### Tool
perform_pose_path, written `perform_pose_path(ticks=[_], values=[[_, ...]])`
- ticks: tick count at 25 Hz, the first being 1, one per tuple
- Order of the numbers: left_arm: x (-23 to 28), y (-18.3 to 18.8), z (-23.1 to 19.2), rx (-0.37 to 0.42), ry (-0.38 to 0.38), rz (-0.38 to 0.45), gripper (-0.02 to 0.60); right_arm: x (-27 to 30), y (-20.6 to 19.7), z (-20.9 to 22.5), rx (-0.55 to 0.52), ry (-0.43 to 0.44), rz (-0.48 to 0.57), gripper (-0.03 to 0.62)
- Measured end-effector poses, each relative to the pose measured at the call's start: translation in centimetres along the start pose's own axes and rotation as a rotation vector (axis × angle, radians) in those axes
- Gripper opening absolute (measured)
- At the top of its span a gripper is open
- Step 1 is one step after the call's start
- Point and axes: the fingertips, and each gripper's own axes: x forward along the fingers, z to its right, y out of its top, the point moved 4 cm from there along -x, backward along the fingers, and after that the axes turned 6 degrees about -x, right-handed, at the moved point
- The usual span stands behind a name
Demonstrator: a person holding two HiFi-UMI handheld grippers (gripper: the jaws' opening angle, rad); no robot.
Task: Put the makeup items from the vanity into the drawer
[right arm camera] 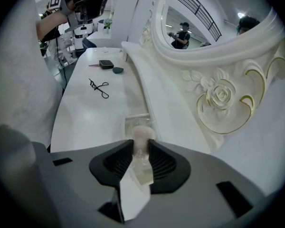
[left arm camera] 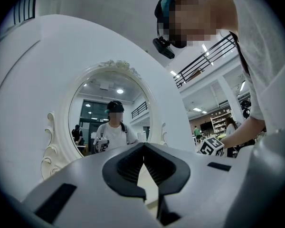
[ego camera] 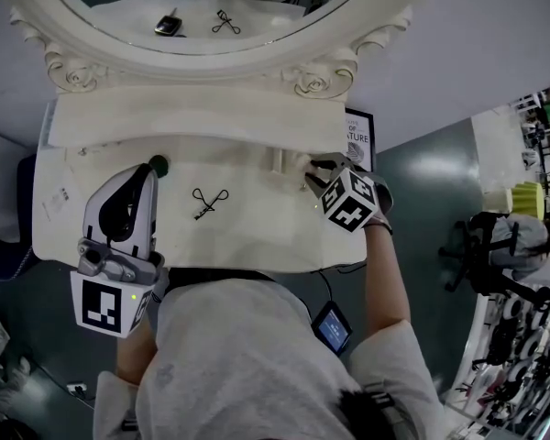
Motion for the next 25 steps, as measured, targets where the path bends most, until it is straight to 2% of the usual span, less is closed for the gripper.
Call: perform_pose_path(ticks=[5,10,18,25], values=[[0.2,0.0,0.7,0.007,0.012,-0.006,0.015,0.6,-0.3,-0.1,-0.086,0.06,-0.037,0.11],[0.1,0.0,0.9,0.016,0.029,-0.008,0.015,1.9,-0.6,0.4,-0.089,0.068,-0.076,0.114],[-0.1,0.0,0.9,0.023,0.061,-0.014,0.015,2.7,-1.1,1.1,0.024,0.017,-0.047,0.12],[0.1,-0.1,1.3,0.028,0.076,-0.016,0.015,2.8,-1.3,1.2,0.164,0.058,0.025,0.129]])
